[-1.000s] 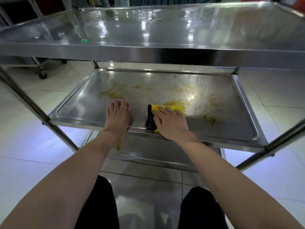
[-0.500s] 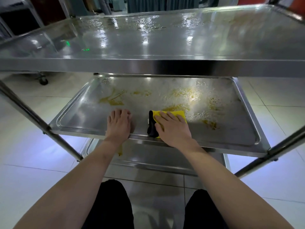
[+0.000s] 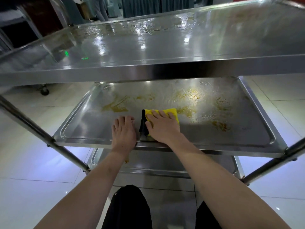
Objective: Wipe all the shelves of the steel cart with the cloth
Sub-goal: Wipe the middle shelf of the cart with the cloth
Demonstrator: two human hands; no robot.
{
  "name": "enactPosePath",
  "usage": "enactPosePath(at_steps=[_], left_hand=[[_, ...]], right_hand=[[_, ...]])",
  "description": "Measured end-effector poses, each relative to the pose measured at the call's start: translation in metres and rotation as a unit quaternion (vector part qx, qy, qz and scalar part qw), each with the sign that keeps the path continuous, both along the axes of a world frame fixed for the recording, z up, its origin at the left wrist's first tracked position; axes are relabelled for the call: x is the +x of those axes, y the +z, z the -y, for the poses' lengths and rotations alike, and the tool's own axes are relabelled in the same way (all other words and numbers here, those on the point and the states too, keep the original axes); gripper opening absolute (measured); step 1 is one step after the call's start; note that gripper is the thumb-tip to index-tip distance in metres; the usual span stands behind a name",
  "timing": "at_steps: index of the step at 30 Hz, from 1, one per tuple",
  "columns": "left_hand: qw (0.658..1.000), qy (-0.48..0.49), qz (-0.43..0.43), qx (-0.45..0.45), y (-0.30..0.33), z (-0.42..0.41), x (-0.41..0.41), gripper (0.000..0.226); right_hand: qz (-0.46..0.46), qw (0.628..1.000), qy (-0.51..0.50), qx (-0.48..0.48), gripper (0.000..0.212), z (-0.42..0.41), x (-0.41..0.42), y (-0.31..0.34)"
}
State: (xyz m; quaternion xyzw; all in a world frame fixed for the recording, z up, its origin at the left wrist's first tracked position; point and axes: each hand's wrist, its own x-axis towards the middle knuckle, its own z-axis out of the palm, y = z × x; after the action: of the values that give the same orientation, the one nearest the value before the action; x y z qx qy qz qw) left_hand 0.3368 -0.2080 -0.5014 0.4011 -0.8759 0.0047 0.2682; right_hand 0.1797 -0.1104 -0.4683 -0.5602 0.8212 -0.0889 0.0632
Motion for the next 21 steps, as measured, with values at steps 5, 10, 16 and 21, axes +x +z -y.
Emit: enactPosePath(at_steps=[5,10,16,21], left_hand=[[1.000,0.009,0.014,0.020,0.003,0.000,-0.001,0.021],[0.999,0.016,0.021,0.038,0.004,-0.005,-0.004,0.023],[0.999,0.012,0.024,0.048,0.010,-0.014,-0.005,0.031],[0.998,0.003,0.040,0.052,0.013,-0.014,-0.001,0.036]], right_hand=[[0.005,1.000,-0.014,-0.005,0.056,-0.015,-0.011,0.002],[-0.008,0.998,-0.058,0.010,0.056,-0.058,-0.055,0.002],[-0.026,0.996,-0.080,0.035,0.054,-0.058,-0.057,0.005],[-0.016,0.996,-0.079,0.028,0.054,-0.036,-0.032,0.001]])
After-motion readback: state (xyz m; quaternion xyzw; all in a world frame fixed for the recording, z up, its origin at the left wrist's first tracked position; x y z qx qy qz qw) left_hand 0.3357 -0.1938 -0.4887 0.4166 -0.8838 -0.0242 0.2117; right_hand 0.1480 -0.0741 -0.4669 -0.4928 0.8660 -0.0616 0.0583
